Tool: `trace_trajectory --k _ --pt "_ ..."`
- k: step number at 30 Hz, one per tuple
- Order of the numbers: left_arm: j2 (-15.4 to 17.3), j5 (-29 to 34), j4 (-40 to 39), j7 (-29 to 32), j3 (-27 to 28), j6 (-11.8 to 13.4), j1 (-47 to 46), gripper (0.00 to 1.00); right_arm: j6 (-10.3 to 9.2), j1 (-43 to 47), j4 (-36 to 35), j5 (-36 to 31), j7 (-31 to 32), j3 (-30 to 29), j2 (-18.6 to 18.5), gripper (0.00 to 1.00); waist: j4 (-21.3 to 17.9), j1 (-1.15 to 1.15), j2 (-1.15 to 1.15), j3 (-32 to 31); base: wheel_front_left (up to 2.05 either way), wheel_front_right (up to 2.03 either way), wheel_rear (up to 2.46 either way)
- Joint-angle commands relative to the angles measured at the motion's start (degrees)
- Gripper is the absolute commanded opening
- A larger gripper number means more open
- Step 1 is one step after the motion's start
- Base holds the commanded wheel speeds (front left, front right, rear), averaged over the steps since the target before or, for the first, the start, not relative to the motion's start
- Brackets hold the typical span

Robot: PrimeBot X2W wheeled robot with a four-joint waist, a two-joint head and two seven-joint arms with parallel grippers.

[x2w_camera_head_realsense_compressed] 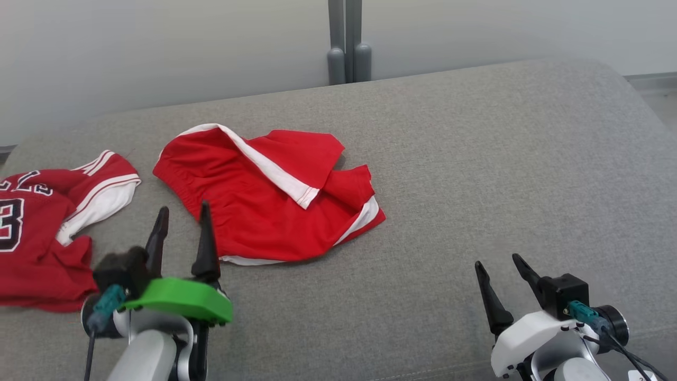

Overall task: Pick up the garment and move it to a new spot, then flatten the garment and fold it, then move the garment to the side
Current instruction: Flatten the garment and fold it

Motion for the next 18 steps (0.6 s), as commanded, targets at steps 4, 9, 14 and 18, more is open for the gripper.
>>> trace_trajectory --k 4,9,14,18 --pt "-3.44 6.24 -6.14 -0.01 5.5 -3.63 8.57 1.0 -0.04 -0.6 0.23 1.57 -0.56 -0.02 -0.07 1.0 2.77 0.0 0.0 -1.84 0.0 0.0 0.0" --pt "-6.6 12.32 -9.25 -0.01 9.75 -7.18 15.32 1.0 -0.04 -2.85 2.31 3.14 0.99 0.24 -0.05 1.0 4.58 0.0 0.0 -2.41 0.0 0.0 0.0" --pt "-8.48 18.73 -10.38 -0.02 11.86 -8.61 20.03 1.0 -0.04 -7.46 6.7 1.49 6.11 0.54 -0.11 1.0 7.0 0.0 0.0 -2.36 0.0 0.0 0.0" --pt "-9.81 21.18 -11.31 -0.02 12.51 -10.85 22.11 1.0 -0.04 -12.07 10.72 0.96 9.78 0.16 -0.08 1.0 9.54 0.0 0.0 -1.78 0.0 0.0 0.0"
